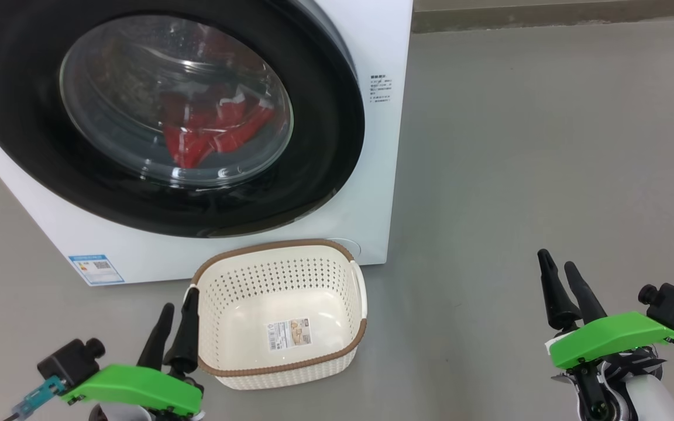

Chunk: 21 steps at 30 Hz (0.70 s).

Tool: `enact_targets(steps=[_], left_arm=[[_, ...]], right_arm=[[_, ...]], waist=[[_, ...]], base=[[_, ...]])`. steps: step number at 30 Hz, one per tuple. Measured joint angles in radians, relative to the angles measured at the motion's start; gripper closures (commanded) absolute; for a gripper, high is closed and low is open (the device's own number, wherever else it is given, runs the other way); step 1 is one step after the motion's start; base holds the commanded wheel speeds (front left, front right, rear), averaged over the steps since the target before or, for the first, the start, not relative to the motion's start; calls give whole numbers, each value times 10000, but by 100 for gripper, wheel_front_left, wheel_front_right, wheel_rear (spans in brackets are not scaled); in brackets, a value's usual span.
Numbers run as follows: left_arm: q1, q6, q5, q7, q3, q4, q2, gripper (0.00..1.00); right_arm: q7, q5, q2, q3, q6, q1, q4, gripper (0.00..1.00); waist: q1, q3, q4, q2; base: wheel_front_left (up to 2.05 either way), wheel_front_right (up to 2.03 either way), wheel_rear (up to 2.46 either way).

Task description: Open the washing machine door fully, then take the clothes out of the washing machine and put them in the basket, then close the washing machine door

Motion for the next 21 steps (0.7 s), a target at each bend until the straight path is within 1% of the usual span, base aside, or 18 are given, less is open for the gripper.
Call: enact_targets(steps=[11,15,21], left_arm=[[-406,0,1394,-314,-109,-4,-2,0],[-436,0,1804,-433,-140,6,-2,0],[-646,-2,2546,-610,-201,48,-2,0]], right_arm=[[-284,-1452,-13,157,4,-382,-52,0],[-399,-2190,-21,215,4,-396,-52,0],[-598,-2849,-31,263,4,-605,-33,0]], waist=[[0,69,50,0],[0,55,65,0],[0,45,59,0]], base=[[0,0,0],[0,0,0],[0,0,0]])
